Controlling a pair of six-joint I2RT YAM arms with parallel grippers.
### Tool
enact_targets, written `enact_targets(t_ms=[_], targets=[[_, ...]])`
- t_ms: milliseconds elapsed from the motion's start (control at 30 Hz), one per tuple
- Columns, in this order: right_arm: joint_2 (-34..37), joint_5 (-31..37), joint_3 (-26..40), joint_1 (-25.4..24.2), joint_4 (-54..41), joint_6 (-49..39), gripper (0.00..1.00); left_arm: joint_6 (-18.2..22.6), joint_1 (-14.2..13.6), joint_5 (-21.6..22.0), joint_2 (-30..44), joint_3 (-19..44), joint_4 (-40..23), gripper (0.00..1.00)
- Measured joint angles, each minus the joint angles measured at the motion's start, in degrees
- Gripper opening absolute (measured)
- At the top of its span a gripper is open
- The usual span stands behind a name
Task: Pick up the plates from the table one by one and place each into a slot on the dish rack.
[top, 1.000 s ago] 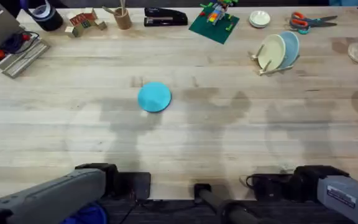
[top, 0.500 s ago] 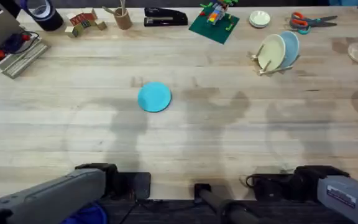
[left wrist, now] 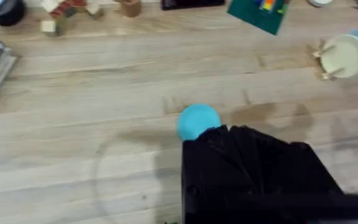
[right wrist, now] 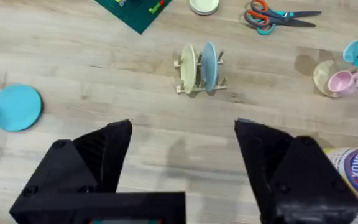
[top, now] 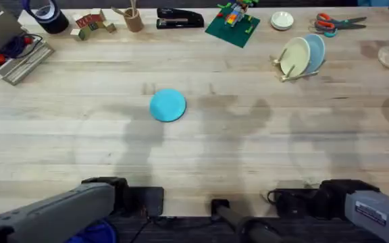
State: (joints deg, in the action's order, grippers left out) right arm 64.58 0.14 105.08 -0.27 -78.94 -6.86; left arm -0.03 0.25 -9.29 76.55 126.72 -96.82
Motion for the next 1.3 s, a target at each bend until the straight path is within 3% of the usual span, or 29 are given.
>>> enact_targets(t_ms=[200,400,500,667,867,1067,1300], targets=[[-0.01,0.01,0.00,0.00,0.00,-0.01,0.993,0.09,0.00,-5.48,1.78,-0.86,0.00,0.041],[-0.02,0.00,0.00,0.00,0.00,0.01,0.993,0.93,0.79,-10.57,3.40,-5.69,0.00,0.042],[0.00,0.00,0.00,0.00,-0.02,0.01,0.993,2.32,3.46,-14.32,3.65,-8.50,0.00,0.042],[0.00,0.00,0.00,0.00,-0.02,-0.01,0.993,6.32,10.49,-22.18,3.63,-12.95,-0.02,0.042],[-0.01,0.00,0.00,0.00,-0.01,0.00,0.994,12.14,17.19,-30.50,3.64,-23.65,0.03,0.042],[0.00,0.00,0.00,0.00,0.00,0.01,0.994,14.69,19.59,-34.61,3.65,-35.92,4.61,0.042],[0.00,0.00,0.00,0.00,0.00,0.01,0.994,15.32,19.89,-37.10,3.65,-48.01,12.11,0.042]])
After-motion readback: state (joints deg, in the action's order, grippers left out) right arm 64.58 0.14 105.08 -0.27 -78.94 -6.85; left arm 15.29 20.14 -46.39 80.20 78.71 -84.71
